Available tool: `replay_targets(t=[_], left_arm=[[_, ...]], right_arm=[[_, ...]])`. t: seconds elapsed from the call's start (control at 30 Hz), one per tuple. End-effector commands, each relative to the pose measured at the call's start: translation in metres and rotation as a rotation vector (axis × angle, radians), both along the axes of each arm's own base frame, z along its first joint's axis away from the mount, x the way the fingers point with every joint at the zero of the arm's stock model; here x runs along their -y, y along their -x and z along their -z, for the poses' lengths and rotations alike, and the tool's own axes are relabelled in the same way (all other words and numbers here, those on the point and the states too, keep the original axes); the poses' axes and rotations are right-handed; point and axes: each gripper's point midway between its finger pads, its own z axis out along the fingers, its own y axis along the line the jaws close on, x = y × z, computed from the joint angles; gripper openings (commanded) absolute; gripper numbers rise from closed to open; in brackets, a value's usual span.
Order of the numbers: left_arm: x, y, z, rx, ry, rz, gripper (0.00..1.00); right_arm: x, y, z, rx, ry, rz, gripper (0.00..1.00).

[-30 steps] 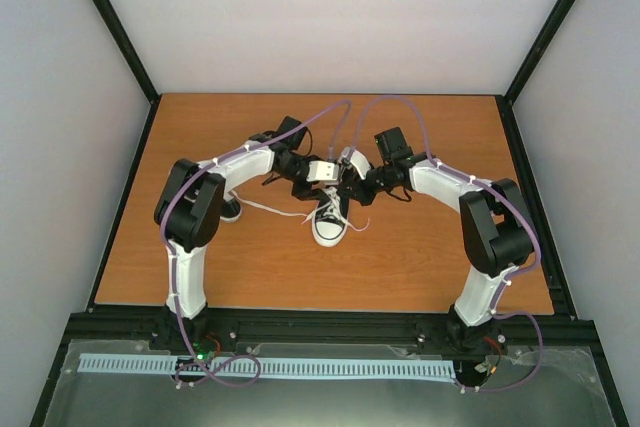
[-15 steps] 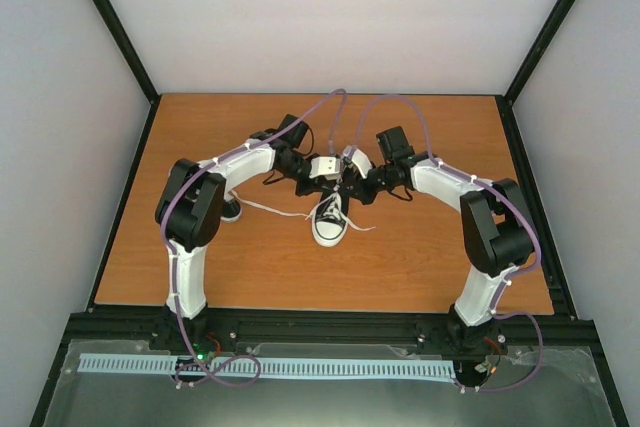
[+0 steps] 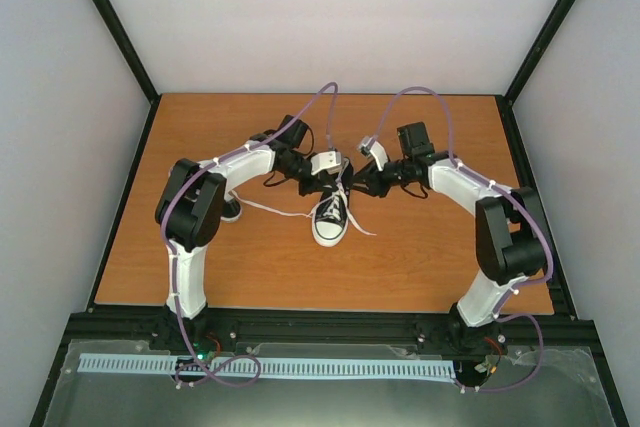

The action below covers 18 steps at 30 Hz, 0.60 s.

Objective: Tie the shoes
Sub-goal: Cross the shoelace with the shoelace.

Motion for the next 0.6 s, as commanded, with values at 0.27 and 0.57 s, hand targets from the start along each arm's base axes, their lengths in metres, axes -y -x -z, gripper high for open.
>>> replay_targets(t=[0.27, 0.57], left_arm=[[0.000, -0.012, -0.007, 0.047, 0.006, -0.048, 0.01], [0.000, -0.010, -0.004, 0.051, 0.007, -0.032, 0.01]], right_arm=[[-0.003, -0.030, 0.021, -0.050, 0.004, 0.051, 0.11], [-0.019, -0.025, 0.027, -0.080, -0.065, -0.029, 0.10]])
